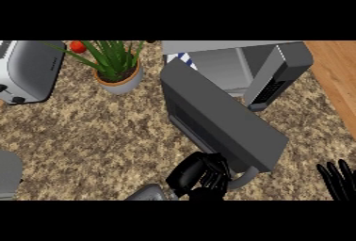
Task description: Pick up the milk, place it into the microwave and close the microwave
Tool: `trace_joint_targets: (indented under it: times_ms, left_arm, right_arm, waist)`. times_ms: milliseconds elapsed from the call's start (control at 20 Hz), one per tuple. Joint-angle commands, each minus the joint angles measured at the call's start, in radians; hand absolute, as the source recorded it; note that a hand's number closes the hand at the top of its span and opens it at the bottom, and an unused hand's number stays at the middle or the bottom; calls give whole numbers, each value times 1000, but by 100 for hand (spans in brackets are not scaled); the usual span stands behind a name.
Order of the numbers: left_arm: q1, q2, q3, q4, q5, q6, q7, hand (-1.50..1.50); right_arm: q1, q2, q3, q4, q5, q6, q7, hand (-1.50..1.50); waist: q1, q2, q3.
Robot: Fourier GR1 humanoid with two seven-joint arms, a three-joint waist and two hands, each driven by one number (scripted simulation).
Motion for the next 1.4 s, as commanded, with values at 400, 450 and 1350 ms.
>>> trace_joint_targets:
  times_ms: [400, 450, 1350]
  left_arm:
    - [-213, -34, -27, 40, 208, 257, -27, 150]
    - [-245, -34, -19, 47, 227, 265, -20, 150]
    - [-501, -35, 125, 301, 520, 278, -112, 150]
  right_arm:
    - [-9, -25, 50, -179, -76, -8, 137, -150]
    - [-12, -32, 39, -163, -74, -15, 147, -150]
    - [-14, -67, 25, -271, -183, -49, 259, -150]
  waist:
    - [-54, 17, -3]
    - [-62, 20, -2]
    - [-117, 49, 2]
